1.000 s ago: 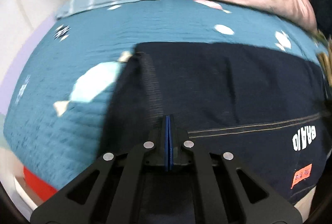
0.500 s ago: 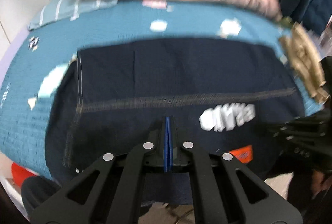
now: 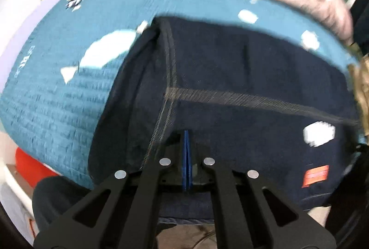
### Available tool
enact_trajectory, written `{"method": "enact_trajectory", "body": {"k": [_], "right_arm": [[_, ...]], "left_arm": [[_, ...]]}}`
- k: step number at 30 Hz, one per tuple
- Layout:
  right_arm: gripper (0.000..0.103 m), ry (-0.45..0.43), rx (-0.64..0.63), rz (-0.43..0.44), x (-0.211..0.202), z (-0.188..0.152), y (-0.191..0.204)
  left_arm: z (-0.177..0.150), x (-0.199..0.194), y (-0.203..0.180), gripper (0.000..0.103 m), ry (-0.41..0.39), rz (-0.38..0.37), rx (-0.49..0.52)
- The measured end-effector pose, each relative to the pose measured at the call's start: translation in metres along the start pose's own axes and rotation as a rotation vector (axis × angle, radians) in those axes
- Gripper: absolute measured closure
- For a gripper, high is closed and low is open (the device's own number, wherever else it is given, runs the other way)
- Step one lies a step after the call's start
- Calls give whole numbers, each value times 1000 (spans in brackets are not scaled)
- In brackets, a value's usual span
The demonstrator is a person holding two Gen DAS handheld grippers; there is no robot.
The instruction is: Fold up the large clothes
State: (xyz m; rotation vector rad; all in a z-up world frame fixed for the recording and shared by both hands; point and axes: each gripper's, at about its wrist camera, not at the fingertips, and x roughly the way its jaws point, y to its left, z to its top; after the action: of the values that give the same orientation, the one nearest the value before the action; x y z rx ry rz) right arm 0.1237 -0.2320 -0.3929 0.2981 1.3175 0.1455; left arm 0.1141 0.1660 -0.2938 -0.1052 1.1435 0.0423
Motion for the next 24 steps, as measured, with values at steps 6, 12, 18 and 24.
{"method": "enact_trajectory", "body": {"k": [6, 12, 18, 24], "right_arm": [[26, -159, 11, 37, -40, 47, -16], [27, -183, 203, 140, -38, 114, -60], [27, -128, 369, 236, 0, 142, -89], [31, -176, 431, 250, 21, 152, -93]], "left_arm": [[56, -24, -2, 96, -117, 19, -17], [121, 23, 20, 69, -43, -27, -106], [148, 73, 38, 36, 64, -47, -189], [151, 99, 48, 71, 71, 10, -290]]}}
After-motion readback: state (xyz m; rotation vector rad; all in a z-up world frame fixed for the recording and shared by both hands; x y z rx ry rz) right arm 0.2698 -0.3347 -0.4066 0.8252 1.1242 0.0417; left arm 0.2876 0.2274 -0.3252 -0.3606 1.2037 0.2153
